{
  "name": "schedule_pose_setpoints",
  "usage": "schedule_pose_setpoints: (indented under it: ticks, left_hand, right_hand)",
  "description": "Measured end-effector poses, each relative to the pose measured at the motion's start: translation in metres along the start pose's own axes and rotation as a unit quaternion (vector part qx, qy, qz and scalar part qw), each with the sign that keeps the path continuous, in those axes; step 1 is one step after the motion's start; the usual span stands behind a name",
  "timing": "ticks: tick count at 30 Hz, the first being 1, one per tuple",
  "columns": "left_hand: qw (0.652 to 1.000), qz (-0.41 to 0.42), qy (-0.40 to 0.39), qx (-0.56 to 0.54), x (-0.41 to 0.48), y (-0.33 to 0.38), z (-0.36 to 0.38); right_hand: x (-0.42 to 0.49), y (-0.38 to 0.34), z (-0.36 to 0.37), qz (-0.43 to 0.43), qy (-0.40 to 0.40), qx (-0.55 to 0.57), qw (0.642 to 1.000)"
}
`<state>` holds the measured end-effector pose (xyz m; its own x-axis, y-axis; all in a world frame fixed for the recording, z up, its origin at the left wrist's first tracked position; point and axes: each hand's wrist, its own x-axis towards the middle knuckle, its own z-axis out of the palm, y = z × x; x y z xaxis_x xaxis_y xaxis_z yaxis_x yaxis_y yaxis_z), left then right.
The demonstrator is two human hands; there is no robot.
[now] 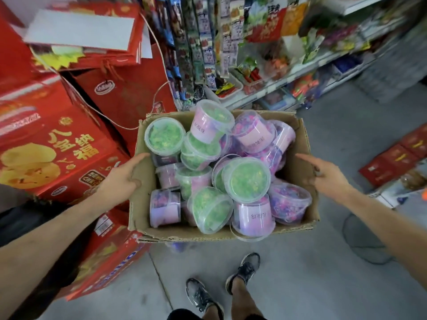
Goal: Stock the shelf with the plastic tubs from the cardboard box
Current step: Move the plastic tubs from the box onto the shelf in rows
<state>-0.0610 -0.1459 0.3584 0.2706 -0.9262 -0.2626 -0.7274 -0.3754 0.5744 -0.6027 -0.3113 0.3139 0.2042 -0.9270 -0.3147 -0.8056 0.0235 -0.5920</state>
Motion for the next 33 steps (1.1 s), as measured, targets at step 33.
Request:
schedule_pose_setpoints:
  ticks: [33]
  left_hand:
    - [0.957, 0.204, -0.207, -0.02, 0.375, 0.352, 0.134]
  right_hand:
    - [0.065, 0.172, -0.211, 0.206, 0.197, 0.114, 0.952]
